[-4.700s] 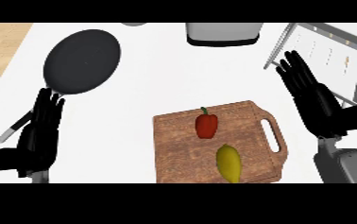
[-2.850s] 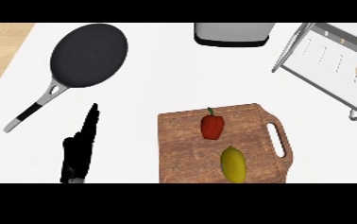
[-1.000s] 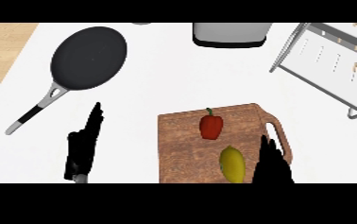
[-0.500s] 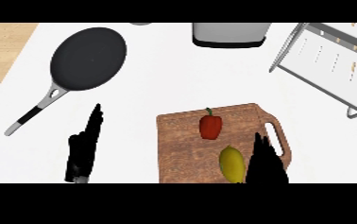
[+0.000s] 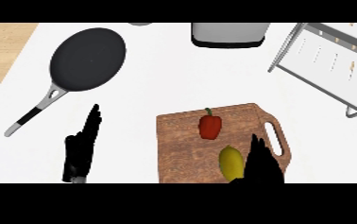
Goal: Pick the lemon from the cutting board and place it in the tiered basket
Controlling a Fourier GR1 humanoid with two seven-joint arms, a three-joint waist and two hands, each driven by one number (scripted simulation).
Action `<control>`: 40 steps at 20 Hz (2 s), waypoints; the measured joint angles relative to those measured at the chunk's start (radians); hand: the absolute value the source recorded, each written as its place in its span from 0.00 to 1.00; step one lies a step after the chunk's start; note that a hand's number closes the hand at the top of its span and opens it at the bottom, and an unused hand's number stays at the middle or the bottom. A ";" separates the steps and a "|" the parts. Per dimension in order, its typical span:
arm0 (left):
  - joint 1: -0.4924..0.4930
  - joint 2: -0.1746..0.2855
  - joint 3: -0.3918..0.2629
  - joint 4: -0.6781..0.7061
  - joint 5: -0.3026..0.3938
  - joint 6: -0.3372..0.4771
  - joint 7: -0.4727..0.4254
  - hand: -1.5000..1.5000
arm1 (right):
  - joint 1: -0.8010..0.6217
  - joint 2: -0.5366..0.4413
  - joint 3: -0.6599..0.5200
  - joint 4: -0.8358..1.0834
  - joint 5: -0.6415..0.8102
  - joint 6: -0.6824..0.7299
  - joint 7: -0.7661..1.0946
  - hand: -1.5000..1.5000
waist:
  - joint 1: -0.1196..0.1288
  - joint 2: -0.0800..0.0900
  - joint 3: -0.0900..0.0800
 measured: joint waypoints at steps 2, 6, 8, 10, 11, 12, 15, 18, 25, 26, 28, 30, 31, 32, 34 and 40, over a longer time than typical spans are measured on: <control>0.001 0.003 0.005 -0.004 0.000 -0.001 0.008 0.50 | 0.004 0.000 0.012 0.015 -0.004 -0.009 0.001 0.00 | -0.001 0.000 0.000; 0.014 -0.003 -0.003 -0.019 -0.008 0.002 0.016 0.50 | -0.003 -0.002 0.029 0.037 -0.001 -0.032 0.001 1.00 | -0.002 -0.002 -0.002; 0.010 -0.002 -0.002 -0.025 -0.012 0.003 0.032 0.50 | -0.011 -0.005 0.037 0.059 0.007 -0.046 -0.005 1.00 | -0.003 -0.004 -0.005; 0.019 -0.008 -0.001 -0.028 -0.012 0.004 0.026 0.50 | -0.036 -0.010 0.031 0.085 0.007 -0.057 -0.010 1.00 | -0.003 -0.006 -0.008; 0.009 -0.008 0.007 -0.014 -0.011 -0.001 0.018 0.50 | -0.034 -0.011 0.028 0.088 0.008 -0.064 -0.024 1.00 | -0.005 -0.007 -0.008; 0.006 -0.012 0.004 -0.019 -0.016 0.004 0.030 0.50 | -0.043 -0.013 0.028 0.097 0.013 -0.065 -0.027 1.00 | -0.006 -0.007 -0.009; 0.016 -0.005 0.009 -0.035 -0.016 -0.006 0.036 0.50 | -0.068 -0.014 0.031 0.124 0.051 -0.059 -0.042 1.00 | -0.006 -0.008 -0.010; -0.004 -0.026 0.003 -0.018 -0.033 0.010 0.043 0.50 | -0.096 -0.014 0.039 0.147 0.095 -0.048 -0.057 1.00 | -0.008 -0.007 -0.010; 0.022 -0.022 0.018 -0.025 -0.027 0.009 0.033 0.50 | -0.051 -0.360 -0.242 0.113 -0.116 0.007 -0.422 1.00 | -0.028 -0.005 0.002; 0.027 -0.019 0.021 -0.028 -0.025 0.007 0.029 0.50 | -0.044 -0.409 -0.293 0.122 -0.154 0.006 -0.484 1.00 | -0.031 -0.004 0.003; 0.028 -0.016 0.027 -0.024 -0.022 0.005 0.023 0.50 | -0.045 -0.500 -0.401 0.144 -0.242 0.011 -0.607 1.00 | -0.035 -0.003 0.004; 0.037 -0.011 0.028 -0.033 -0.022 0.002 0.025 0.50 | -0.036 -0.563 -0.508 0.169 -0.330 0.003 -0.725 1.00 | -0.035 -0.004 0.004; 0.040 -0.013 0.027 -0.036 -0.023 0.004 0.026 0.50 | -0.040 -0.588 -0.565 0.176 -0.382 0.005 -0.768 1.00 | -0.038 -0.005 0.004; 0.041 -0.012 0.030 -0.037 -0.020 0.003 0.029 0.50 | -0.037 -0.613 -0.621 0.176 -0.432 0.014 -0.806 1.00 | -0.040 -0.006 0.003; 0.043 -0.011 0.033 -0.040 -0.018 0.002 0.033 0.50 | -0.047 -0.657 -0.732 0.178 -0.530 0.035 -0.862 1.00 | -0.042 -0.008 0.002; 0.054 -0.009 0.037 -0.037 -0.021 -0.004 0.014 0.50 | -0.057 -0.769 -1.020 0.127 -0.742 0.090 -0.953 1.00 | -0.042 -0.010 0.000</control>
